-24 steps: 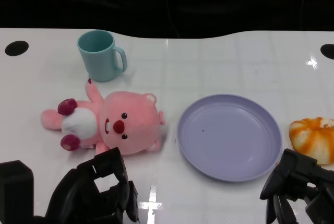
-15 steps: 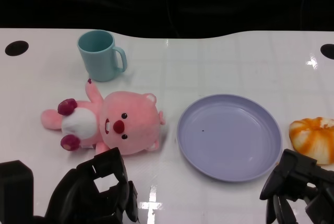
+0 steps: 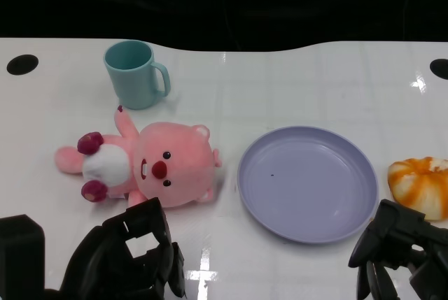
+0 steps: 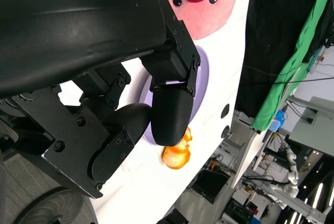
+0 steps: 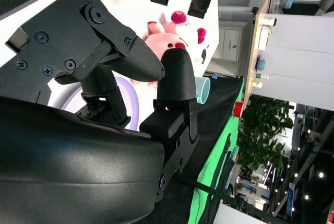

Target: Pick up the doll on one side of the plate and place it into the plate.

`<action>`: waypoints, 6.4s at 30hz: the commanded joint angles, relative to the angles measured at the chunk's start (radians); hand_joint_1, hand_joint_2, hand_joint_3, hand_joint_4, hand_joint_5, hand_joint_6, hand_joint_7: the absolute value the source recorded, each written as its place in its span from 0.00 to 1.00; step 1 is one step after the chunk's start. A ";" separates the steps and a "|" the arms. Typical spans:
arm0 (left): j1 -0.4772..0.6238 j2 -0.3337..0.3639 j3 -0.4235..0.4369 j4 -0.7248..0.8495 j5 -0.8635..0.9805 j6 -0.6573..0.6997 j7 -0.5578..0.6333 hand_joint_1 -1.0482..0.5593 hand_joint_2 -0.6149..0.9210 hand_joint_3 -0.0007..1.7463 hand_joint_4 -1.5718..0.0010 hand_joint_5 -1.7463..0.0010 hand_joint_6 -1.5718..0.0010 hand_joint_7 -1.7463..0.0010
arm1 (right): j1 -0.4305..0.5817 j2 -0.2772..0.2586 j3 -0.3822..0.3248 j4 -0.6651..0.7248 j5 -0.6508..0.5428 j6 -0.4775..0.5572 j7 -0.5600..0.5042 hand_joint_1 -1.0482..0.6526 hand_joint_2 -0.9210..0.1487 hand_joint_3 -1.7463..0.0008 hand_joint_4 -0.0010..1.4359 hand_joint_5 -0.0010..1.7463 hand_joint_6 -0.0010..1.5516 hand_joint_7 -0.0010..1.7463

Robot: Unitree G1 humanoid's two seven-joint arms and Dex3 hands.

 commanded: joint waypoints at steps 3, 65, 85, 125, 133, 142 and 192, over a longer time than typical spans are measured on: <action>-0.005 0.016 0.012 -0.003 0.005 -0.011 -0.014 0.55 0.59 0.89 0.37 0.00 0.47 0.07 | 0.004 -0.006 -0.002 -0.007 0.006 -0.003 -0.005 0.53 0.47 0.15 0.50 1.00 0.37 0.90; -0.426 0.501 -0.093 0.095 0.910 -0.407 -0.071 0.25 1.00 0.01 1.00 0.72 0.87 1.00 | -0.015 -0.001 -0.003 0.013 0.016 0.001 -0.011 0.53 0.46 0.16 0.49 1.00 0.37 0.88; -0.624 0.509 -0.320 0.331 1.254 -0.316 -0.083 0.19 1.00 0.00 1.00 0.79 0.92 1.00 | -0.003 -0.006 -0.009 -0.007 0.016 0.017 -0.013 0.51 0.46 0.17 0.49 1.00 0.37 0.88; -1.013 0.201 -0.595 1.328 1.290 -0.383 0.031 0.39 0.98 0.00 0.76 0.96 0.69 0.98 | 0.028 -0.004 0.004 -0.054 0.011 0.030 -0.019 0.52 0.46 0.17 0.49 1.00 0.37 0.87; -1.000 0.196 -0.618 1.399 1.291 -0.471 0.169 0.43 0.99 0.01 0.57 0.27 0.28 0.90 | 0.028 -0.006 0.000 -0.051 0.012 0.021 -0.017 0.51 0.47 0.17 0.48 1.00 0.38 0.87; -0.947 0.223 -0.589 1.374 1.261 -0.564 0.361 0.49 1.00 0.26 0.58 0.26 0.40 0.77 | 0.028 -0.008 -0.002 -0.057 0.017 0.033 -0.017 0.51 0.47 0.18 0.48 1.00 0.38 0.87; -0.683 0.332 -0.306 0.507 1.129 -0.428 0.292 0.55 0.72 0.64 0.43 0.00 0.54 0.00 | 0.011 -0.006 -0.009 -0.026 0.014 0.032 -0.020 0.52 0.47 0.17 0.49 1.00 0.38 0.87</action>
